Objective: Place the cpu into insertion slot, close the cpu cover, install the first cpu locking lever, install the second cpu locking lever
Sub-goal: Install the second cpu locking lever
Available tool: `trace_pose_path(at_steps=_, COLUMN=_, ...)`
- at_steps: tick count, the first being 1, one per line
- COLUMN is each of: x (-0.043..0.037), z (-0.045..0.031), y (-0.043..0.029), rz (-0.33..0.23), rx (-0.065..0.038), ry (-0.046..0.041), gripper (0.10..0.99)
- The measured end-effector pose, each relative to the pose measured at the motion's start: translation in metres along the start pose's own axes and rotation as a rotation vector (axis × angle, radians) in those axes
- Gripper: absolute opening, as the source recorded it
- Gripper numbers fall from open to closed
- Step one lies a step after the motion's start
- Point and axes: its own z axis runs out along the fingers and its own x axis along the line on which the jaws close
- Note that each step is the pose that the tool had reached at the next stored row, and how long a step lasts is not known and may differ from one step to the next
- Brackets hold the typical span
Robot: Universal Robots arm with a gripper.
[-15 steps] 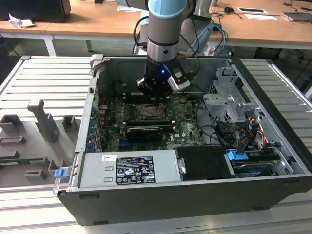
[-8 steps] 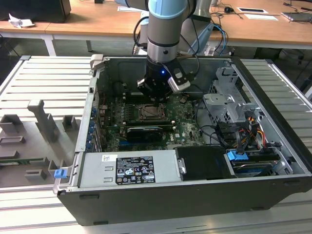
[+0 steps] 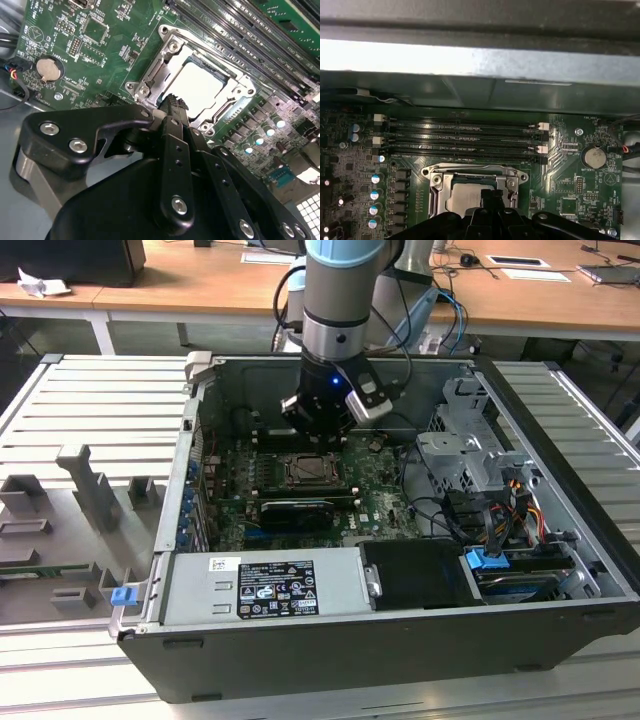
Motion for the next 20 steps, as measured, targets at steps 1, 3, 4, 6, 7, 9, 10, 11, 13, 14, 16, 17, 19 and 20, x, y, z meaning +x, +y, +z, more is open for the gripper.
trace_pose_path(at_steps=1, x=0.0, z=0.0, y=-0.0008, rz=0.0, rx=0.0, ry=0.0, gripper=0.106)
trace_pose_path(at_steps=3, x=0.0002, z=-0.0001, y=-0.0033, rz=0.0, rx=0.0, ry=0.0, gripper=0.106)
trace_pose_path(at_steps=4, x=0.0003, z=-0.0002, y=-0.0051, rz=0.0, rx=0.0, ry=0.0, gripper=0.106)
trace_pose_path(at_steps=6, x=0.0005, z=-0.0008, y=-0.0095, rz=0.0, rx=0.0, ry=0.0, gripper=0.106)
trace_pose_path(at_steps=7, x=0.0006, z=-0.0042, y=-0.01, rz=0.0, rx=0.0, ry=0.0, gripper=0.106)
trace_pose_path(at_steps=9, x=0.0005, z=-0.0123, y=-0.0099, rz=0.0, rx=0.0, ry=0.0, gripper=0.106)
trace_pose_path(at_steps=10, x=0.0005, z=-0.0145, y=-0.0102, rz=0.0, rx=0.0, ry=0.0, gripper=0.106)
trace_pose_path(at_steps=11, x=0.0007, z=-0.0147, y=-0.0128, rz=0.0, rx=0.0, ry=-0.0001, gripper=0.106)
trace_pose_path(at_steps=13, x=0.0009, z=-0.015, y=-0.0189, rz=0.0, rx=0.0, ry=0.0001, gripper=0.106)
trace_pose_path(at_steps=14, x=0.0014, z=-0.0151, y=-0.0278, rz=0.0, rx=0.0, ry=0.0001, gripper=0.106)
trace_pose_path(at_steps=16, x=0.002, z=-0.0154, y=-0.0416, rz=0.0, rx=-0.004, ry=0.0016, gripper=0.106)
trace_pose_path(at_steps=17, x=0.0022, z=-0.0151, y=-0.0456, rz=0.0, rx=-0.011, ry=0.0033, gripper=0.106)
trace_pose_path(at_steps=19, x=0.0026, z=-0.014, y=-0.0506, rz=0.0, rx=-0.021, ry=0.004, gripper=0.106)
trace_pose_path(at_steps=20, x=0.0028, z=-0.0137, y=-0.0522, rz=0.0, rx=-0.023, ry=0.004, gripper=0.106)
